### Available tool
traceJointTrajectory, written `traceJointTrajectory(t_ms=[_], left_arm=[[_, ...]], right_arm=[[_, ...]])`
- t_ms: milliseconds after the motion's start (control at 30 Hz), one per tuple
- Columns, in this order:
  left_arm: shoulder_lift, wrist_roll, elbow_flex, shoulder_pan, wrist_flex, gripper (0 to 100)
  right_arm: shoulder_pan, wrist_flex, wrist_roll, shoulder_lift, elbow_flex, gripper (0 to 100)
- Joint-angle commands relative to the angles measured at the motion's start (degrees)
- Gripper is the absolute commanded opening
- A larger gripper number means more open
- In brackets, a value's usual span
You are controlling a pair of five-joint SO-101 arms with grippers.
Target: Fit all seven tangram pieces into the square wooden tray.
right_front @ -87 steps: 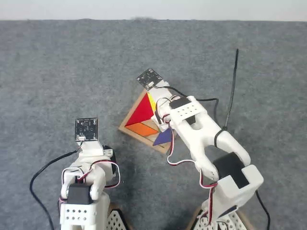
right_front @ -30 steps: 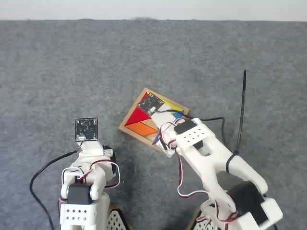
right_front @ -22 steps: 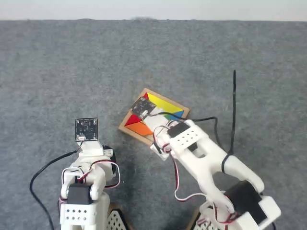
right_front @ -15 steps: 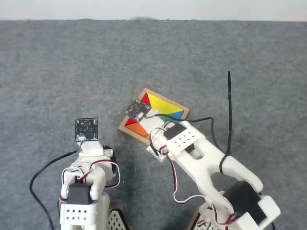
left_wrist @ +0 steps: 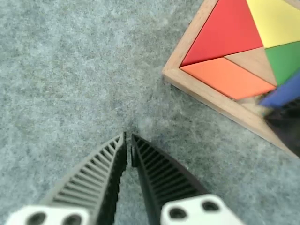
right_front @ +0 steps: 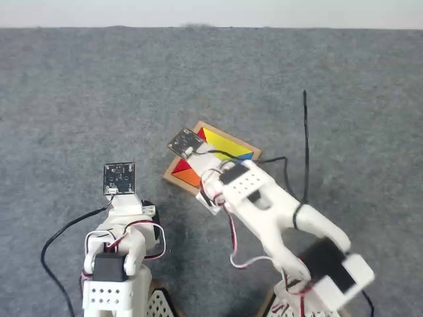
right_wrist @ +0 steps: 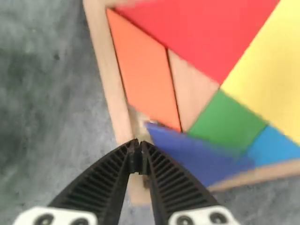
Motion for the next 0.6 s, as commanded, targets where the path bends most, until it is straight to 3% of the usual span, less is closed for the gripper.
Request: traceJointTrajectory(t_ms=[0,167,400,567], left_arm=[[-1.14,-0.88,-0.75,-0.35,0.26,1],[-1.14,-0.88,-0.75,-0.35,0.26,1],[-1.14,-0.88,-0.75,-0.35,0.26,1],[-1.14,-0.88,-0.75,-0.35,0.26,1]], right_arm=[[-0.04,-0.57,-0.88,4.18,-7.38,1.2],[-0.22,-0.57,-1.05,2.86,-9.93,1.2],[0.4,2.59,-0.79,-12.7,-5.36,1.2],[7.69,1.89,-1.05,-22.37,-0.09,1.2]])
